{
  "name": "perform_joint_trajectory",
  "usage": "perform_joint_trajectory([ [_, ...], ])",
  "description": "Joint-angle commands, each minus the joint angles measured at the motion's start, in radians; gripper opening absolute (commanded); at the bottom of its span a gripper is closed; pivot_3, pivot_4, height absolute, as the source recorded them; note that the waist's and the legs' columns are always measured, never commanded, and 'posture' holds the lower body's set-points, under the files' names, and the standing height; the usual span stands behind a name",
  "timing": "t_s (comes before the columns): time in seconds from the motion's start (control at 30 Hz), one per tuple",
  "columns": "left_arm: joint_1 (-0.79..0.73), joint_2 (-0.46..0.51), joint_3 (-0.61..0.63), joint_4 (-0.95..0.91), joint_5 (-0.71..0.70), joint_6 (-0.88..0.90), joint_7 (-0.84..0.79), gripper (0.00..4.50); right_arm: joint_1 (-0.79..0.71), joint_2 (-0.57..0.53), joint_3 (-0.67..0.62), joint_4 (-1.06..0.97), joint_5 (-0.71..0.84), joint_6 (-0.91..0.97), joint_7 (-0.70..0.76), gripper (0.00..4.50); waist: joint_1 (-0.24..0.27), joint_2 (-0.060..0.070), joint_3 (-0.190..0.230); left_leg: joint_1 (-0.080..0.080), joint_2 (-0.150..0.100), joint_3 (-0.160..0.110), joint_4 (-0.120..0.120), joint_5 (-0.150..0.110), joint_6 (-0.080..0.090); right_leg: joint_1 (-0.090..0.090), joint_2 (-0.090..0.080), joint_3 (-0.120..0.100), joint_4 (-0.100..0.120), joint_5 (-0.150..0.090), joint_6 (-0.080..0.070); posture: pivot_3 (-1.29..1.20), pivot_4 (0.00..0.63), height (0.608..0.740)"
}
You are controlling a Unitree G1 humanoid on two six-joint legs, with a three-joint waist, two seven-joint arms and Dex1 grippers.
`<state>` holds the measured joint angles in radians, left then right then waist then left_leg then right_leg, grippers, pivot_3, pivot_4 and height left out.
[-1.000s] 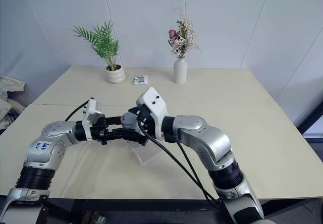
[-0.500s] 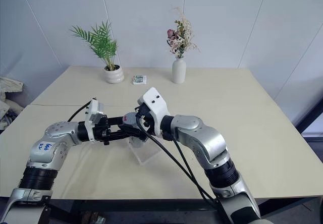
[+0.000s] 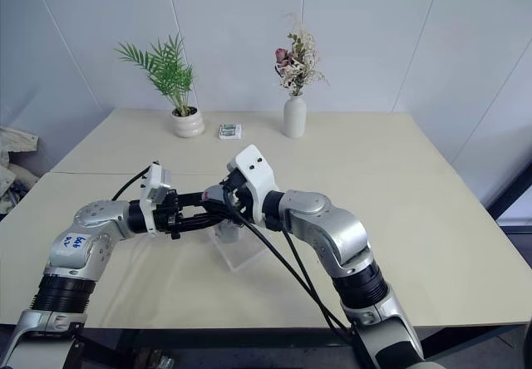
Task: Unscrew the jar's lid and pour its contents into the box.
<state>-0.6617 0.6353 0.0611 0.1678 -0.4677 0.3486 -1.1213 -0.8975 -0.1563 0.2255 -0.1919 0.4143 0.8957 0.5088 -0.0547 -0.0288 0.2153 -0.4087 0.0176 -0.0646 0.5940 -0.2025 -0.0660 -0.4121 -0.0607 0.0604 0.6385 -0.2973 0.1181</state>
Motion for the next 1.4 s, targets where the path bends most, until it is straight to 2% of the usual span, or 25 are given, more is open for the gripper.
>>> perform_joint_trajectory([
  [0.03, -0.016, 0.006, 0.022, -0.042, -0.012, -0.007, 0.001, 2.34, -0.025, 0.026, -0.014, -0.025, 0.021, -0.005, 0.006, 2.54, 0.000, 0.000, 0.000, 0.000, 0.000, 0.000, 0.000, 0.000, 0.000, 0.000, 0.000, 0.000, 0.000, 0.000, 0.000, 0.00, 0.150, 0.740],
  [0.23, -0.013, 0.009, 0.024, -0.049, -0.016, -0.003, -0.005, 2.34, -0.028, 0.007, -0.009, -0.019, 0.046, -0.032, 0.089, 2.54, 0.000, 0.000, 0.000, 0.000, 0.000, 0.000, 0.000, 0.000, 0.000, 0.000, 0.000, 0.000, 0.000, 0.000, 0.000, 0.00, 0.150, 0.740],
  [0.43, -0.046, 0.022, 0.018, -0.036, -0.028, 0.002, -0.073, 2.34, -0.050, -0.124, 0.003, 0.019, 0.117, -0.206, 0.496, 2.54, 0.001, 0.000, 0.000, -0.001, -0.001, 0.000, 0.000, 0.000, 0.000, 0.000, 0.000, 0.000, -0.002, 0.000, 0.001, 0.00, 0.150, 0.740],
  [0.67, -0.057, 0.057, 0.009, -0.062, -0.077, 0.050, -0.183, 2.34, -0.160, -0.186, 0.013, 0.224, 0.115, -0.295, 0.798, 2.54, -0.009, 0.000, 0.000, 0.000, 0.000, 0.000, 0.000, 0.000, 0.000, 0.000, 0.001, 0.000, 0.000, 0.000, 0.001, 0.00, 0.150, 0.740],
  [0.9, -0.042, 0.092, 0.008, -0.097, -0.107, 0.101, -0.234, 2.34, -0.217, -0.192, 0.016, 0.353, 0.095, -0.345, 0.950, 2.54, -0.002, 0.000, 0.001, 0.000, 0.000, 0.000, 0.000, 0.000, 0.000, 0.000, 0.001, 0.000, -0.001, 0.000, 0.001, 0.00, 0.150, 0.740],
  [1.07, -0.025, 0.091, 0.019, -0.121, -0.116, 0.114, -0.226, 2.34, -0.226, -0.190, 0.007, 0.401, 0.084, -0.357, 0.972, 2.54, -0.002, 0.001, 0.001, 0.000, 0.000, 0.000, 0.000, 0.000, 0.000, 0.000, 0.001, 0.000, 0.000, 0.000, 0.001, 0.00, 0.150, 0.740],
  [1.27, -0.016, 0.085, 0.022, -0.148, -0.129, 0.128, -0.208, 2.34, -0.208, -0.185, -0.012, 0.395, 0.088, -0.336, 0.932, 4.48, -0.002, 0.001, 0.001, 0.000, 0.000, 0.000, 0.000, 0.000, 0.000, 0.000, 0.001, 0.000, 0.000, 0.000, 0.001, 0.00, 0.150, 0.740],
  [1.4, -0.014, 0.083, 0.023, -0.152, -0.134, 0.129, -0.205, 2.34, -0.199, -0.168, -0.038, 0.399, 0.088, -0.359, 0.898, 4.48, -0.001, 0.001, 0.001, 0.000, 0.000, 0.000, 0.000, 0.000, 0.000, 0.000, 0.001, 0.000, 0.000, 0.000, 0.001, 0.00, 0.150, 0.740],
])
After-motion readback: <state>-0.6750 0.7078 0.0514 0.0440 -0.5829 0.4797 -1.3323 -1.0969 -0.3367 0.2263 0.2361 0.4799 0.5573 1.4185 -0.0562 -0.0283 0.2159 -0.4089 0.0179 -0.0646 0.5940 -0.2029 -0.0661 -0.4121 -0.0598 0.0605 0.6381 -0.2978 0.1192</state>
